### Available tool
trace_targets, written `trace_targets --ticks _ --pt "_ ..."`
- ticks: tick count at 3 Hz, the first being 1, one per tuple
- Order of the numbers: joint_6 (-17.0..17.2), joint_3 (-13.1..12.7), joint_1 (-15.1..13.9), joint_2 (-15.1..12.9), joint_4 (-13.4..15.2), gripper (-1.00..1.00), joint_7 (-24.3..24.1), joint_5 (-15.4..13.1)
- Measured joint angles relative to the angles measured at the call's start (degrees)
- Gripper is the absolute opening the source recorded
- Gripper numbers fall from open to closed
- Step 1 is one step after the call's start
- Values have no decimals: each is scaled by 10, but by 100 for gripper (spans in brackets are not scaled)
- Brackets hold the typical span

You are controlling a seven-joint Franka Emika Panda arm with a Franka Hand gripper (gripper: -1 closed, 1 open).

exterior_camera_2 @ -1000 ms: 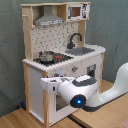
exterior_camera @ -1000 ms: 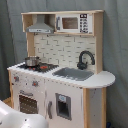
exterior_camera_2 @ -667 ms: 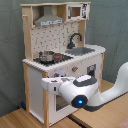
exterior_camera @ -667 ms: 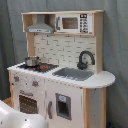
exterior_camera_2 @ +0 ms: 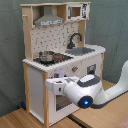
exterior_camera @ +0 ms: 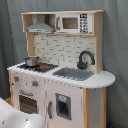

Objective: Play with the kitchen

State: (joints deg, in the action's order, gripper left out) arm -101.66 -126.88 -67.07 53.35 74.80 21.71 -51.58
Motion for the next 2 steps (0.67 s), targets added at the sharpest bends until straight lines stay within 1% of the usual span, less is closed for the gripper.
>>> trace_targets --ticks 1,2 --pt "-18 2 29 -37 72 100 -30 -35" --pt "-29 5 49 -64 123 100 -53 -62"
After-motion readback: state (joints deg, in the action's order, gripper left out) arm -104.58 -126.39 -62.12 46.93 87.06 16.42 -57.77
